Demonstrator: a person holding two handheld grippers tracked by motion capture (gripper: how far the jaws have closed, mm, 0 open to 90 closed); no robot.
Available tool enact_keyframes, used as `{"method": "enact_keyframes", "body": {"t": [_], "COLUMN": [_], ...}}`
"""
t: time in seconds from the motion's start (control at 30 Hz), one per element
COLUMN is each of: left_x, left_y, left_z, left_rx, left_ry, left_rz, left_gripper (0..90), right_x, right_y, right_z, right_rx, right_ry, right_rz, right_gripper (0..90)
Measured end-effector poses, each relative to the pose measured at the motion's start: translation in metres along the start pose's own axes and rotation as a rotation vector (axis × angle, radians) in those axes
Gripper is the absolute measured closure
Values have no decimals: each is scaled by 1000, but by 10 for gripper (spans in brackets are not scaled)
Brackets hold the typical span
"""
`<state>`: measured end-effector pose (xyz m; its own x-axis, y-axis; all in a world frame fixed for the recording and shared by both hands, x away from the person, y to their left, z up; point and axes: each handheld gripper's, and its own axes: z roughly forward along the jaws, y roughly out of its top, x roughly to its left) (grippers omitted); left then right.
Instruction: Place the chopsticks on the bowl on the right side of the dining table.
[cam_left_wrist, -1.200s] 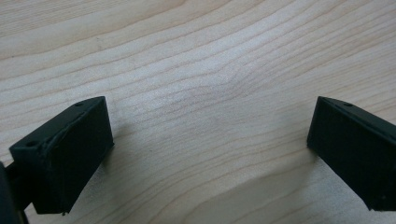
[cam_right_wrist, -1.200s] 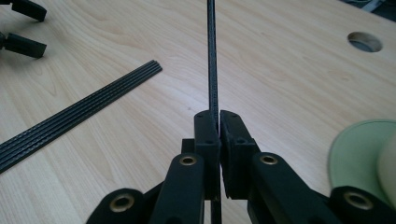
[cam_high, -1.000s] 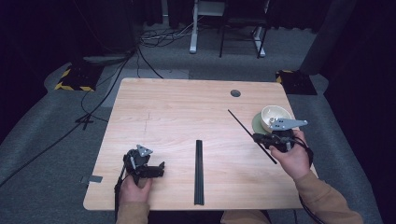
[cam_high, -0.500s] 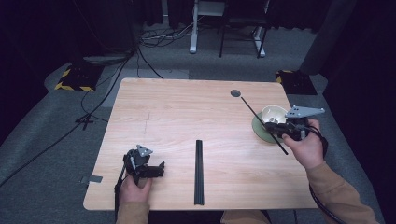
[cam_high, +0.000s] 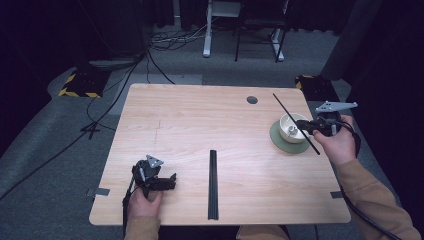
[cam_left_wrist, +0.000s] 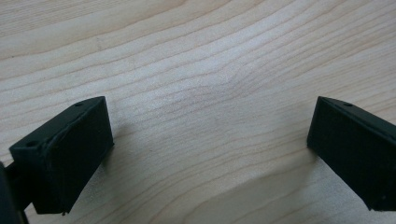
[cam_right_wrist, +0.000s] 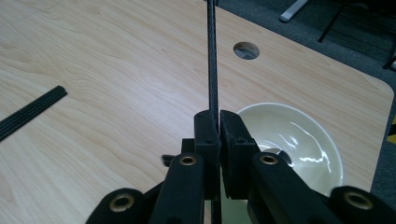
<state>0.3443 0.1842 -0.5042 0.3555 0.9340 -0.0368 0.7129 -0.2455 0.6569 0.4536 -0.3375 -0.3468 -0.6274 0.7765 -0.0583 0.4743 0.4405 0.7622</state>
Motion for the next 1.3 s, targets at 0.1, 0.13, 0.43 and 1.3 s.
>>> {"method": "enact_keyframes", "body": {"t": [0.1,0.13,0.43,1.3], "left_x": [0,0,0,0], "left_y": [0,0,0,0], "left_z": [0,0,0,0], "left_rx": [-1,0,-1,0], "left_ry": [0,0,0,1], "left_rz": [0,0,-2,0], "left_gripper": [5,5,4,4], "right_x": [-9,-12,-33,-51], "right_y": [-1,-1,-7,-27], "right_z": [6,8,30,70], "right_rx": [9,11,42,96], "right_ry": [-6,-4,-16,-25], "right_rz": [3,-2,13,65], "right_gripper": [864,864,864,863]}}
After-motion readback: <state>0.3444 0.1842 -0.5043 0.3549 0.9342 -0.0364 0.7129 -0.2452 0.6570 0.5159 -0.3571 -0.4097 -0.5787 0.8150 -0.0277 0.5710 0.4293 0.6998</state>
